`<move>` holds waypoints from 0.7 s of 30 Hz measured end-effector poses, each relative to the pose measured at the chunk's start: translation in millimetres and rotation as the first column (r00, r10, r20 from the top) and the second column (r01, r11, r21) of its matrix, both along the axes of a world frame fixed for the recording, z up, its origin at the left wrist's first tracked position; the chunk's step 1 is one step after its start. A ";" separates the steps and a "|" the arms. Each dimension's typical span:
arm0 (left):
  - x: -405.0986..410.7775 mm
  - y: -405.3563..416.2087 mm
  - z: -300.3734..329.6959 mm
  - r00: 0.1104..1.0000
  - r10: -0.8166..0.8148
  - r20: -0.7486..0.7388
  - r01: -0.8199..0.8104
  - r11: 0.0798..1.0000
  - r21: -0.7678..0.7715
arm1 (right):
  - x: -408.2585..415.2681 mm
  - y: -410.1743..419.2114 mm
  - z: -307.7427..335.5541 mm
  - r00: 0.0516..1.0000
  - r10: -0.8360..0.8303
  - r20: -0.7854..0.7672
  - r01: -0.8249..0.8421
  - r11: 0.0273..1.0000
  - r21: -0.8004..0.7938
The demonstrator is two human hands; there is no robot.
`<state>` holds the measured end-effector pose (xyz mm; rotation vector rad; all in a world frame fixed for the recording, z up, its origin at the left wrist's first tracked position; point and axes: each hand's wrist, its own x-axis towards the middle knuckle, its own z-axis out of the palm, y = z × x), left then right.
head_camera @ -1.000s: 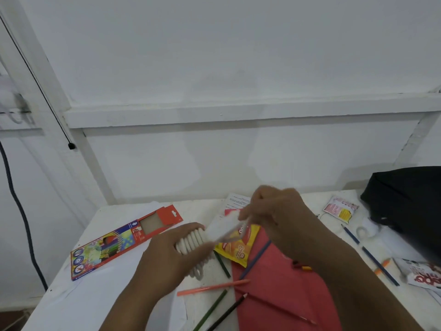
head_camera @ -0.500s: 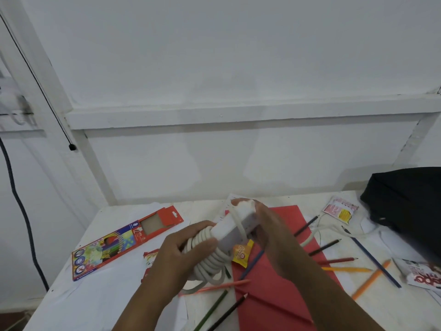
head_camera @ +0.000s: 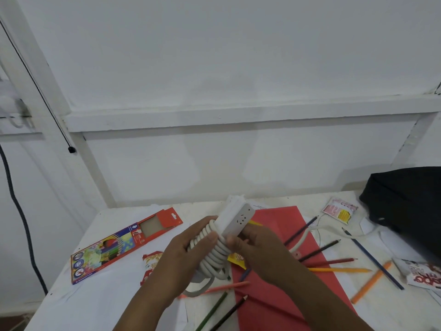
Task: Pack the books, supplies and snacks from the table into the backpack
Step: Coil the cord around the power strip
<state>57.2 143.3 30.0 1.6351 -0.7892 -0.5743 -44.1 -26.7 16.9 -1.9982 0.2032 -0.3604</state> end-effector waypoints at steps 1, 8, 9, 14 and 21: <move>0.4 -0.1 -0.5 1.000 0.015 0.006 -0.015 1.000 -0.009 | -0.8 -1.5 2.4 0.999 0.011 -0.036 -0.013 0.998 -0.064; -2.7 -6.6 6.1 0.939 0.285 -0.191 -0.307 0.947 -0.096 | -25.4 -46.2 2.7 0.916 -0.187 -0.355 -0.068 0.801 -0.595; -1.5 -7.0 6.0 0.927 0.317 -0.200 -0.339 0.937 -0.087 | -32.8 -52.9 5.4 0.909 -0.240 -0.340 -0.042 0.761 -0.648; 1.7 -20.3 -6.8 0.947 0.307 -0.088 -0.310 0.951 -0.017 | -50.8 -75.6 21.6 0.971 -0.237 -0.006 0.180 0.756 -0.629; -3.1 -43.9 -19.1 0.981 0.015 0.192 -0.057 0.974 0.217 | -43.2 -77.1 37.9 0.956 -0.074 0.283 0.236 0.767 -0.597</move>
